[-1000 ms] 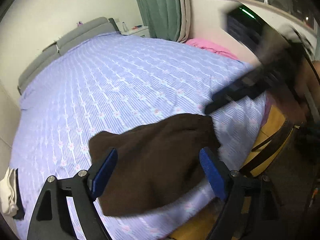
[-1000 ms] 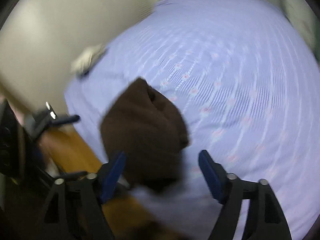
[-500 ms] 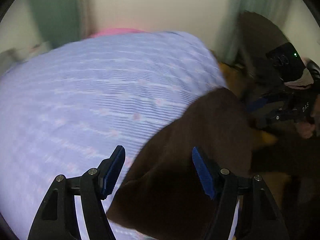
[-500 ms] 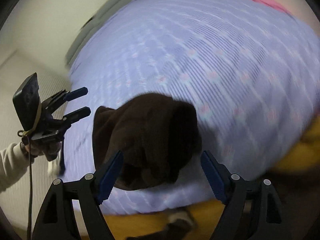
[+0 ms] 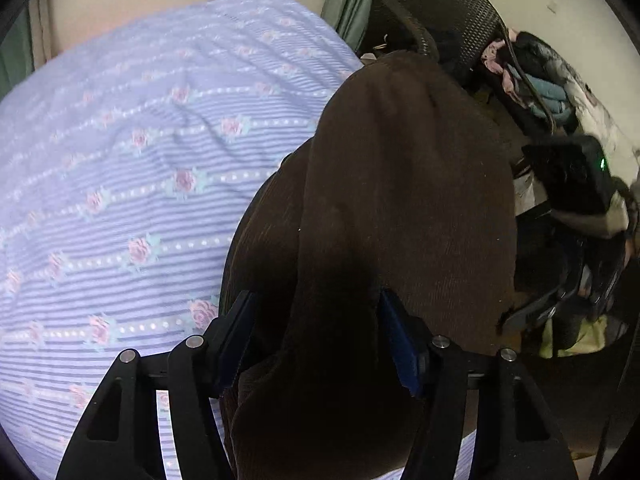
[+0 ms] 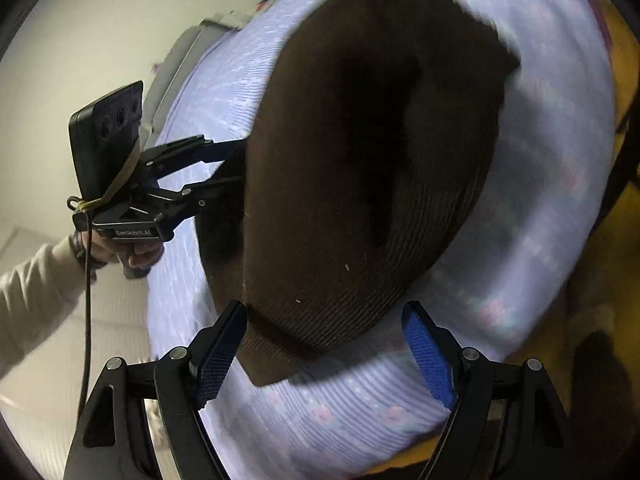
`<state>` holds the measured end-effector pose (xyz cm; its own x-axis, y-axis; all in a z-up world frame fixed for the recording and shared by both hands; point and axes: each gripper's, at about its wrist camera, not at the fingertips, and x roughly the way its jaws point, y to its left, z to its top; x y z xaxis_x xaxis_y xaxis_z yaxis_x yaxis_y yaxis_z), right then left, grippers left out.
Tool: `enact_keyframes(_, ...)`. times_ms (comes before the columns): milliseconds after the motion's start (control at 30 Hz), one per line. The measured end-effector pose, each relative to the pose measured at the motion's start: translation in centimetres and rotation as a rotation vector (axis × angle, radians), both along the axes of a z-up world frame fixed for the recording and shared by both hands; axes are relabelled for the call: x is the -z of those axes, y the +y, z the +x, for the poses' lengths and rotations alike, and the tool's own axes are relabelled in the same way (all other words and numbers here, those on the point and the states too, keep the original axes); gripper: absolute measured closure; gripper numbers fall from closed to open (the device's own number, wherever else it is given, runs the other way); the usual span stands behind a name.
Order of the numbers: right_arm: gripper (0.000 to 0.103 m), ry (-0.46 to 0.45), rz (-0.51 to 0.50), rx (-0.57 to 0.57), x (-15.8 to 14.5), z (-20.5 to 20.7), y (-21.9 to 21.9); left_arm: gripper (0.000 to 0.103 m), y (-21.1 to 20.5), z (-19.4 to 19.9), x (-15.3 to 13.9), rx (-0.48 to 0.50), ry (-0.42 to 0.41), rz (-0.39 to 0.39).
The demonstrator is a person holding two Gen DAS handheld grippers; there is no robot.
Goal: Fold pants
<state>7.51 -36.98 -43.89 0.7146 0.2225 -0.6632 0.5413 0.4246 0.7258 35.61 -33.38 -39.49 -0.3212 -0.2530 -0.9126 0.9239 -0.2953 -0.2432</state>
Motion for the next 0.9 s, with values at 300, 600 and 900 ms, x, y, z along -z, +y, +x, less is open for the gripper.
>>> enact_keyframes(300,0.073,-0.042,-0.166,-0.099,-4.5,1.9,2.1,0.084,2.7,0.4,-1.6,0.002,0.034,-0.031)
enact_keyframes(600,0.073,0.0,-0.113,-0.037,-4.1,3.1,3.7,0.08,4.3,1.9,0.1,-0.018,0.002,0.004)
enact_keyframes(900,0.066,0.04,-0.083,-0.02,-1.9,1.1,1.7,0.066,3.4,1.7,0.2,-0.091,-0.031,-0.063)
